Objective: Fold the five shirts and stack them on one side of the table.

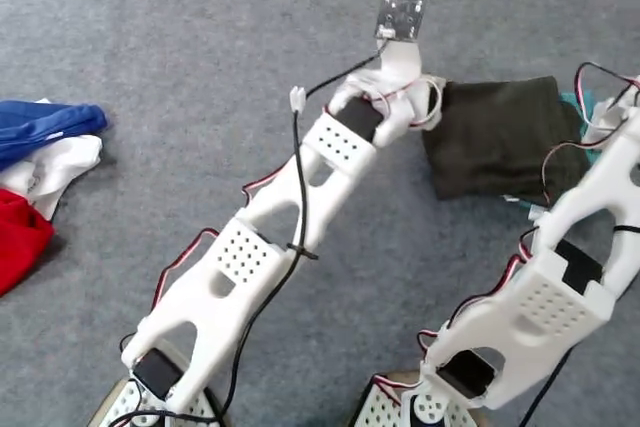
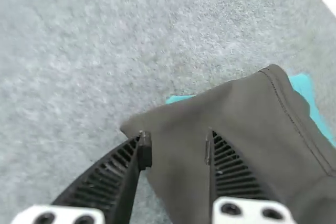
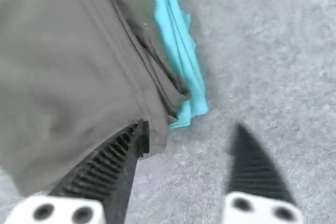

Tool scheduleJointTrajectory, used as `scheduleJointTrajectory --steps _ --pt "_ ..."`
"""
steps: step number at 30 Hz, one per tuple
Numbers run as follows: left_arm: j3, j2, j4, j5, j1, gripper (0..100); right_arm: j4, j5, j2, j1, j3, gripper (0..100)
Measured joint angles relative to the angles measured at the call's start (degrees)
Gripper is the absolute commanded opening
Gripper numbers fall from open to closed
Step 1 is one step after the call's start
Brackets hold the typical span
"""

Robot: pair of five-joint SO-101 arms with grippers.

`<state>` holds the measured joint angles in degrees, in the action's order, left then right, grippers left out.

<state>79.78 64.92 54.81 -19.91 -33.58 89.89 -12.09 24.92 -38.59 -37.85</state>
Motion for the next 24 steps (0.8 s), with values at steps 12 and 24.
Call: scheduleJointTrajectory --steps 12,24 --pt "0.79 -9.32 16.18 13.1 11.69 3 1.14 4.75 1.85 9.32 -1.05 1.4" --pt "9.58 -18.81 45.8 16.97 44.66 7 10.73 8.88 -5.8 19.6 9.76 1.4"
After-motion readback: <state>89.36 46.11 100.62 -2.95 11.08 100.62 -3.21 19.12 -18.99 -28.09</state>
